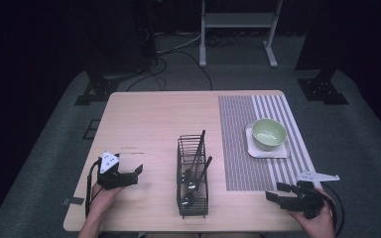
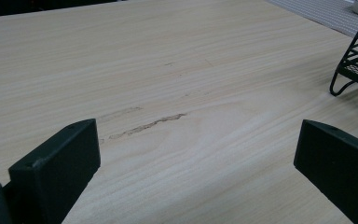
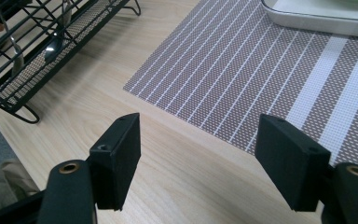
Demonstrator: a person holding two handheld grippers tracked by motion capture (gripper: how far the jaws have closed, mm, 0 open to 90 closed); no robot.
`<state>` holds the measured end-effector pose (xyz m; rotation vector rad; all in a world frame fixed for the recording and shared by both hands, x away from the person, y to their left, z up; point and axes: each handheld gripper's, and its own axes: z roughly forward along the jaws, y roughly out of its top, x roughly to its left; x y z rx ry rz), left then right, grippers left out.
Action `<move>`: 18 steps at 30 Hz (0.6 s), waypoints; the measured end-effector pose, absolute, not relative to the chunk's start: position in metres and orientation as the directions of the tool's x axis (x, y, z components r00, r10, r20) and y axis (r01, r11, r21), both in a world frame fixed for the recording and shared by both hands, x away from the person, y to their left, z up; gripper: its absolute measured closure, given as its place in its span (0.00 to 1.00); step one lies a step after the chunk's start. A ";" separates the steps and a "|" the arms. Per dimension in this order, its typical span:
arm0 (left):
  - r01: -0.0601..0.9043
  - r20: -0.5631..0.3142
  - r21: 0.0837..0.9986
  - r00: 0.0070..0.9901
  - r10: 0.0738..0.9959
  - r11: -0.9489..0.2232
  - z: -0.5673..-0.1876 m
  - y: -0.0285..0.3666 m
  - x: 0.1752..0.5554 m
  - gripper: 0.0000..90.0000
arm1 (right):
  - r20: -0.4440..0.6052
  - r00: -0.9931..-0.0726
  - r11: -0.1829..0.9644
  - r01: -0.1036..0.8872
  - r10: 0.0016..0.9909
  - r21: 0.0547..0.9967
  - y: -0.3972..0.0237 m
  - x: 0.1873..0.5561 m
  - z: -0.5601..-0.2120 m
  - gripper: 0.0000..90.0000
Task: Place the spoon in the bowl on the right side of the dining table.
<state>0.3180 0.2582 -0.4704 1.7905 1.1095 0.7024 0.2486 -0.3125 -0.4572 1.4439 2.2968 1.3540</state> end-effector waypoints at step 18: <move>0.393 0.011 0.897 0.432 0.902 -0.200 -0.470 0.262 0.314 0.00 | 0.343 -0.600 0.204 0.659 0.723 0.724 -0.289 0.257 -0.447 0.33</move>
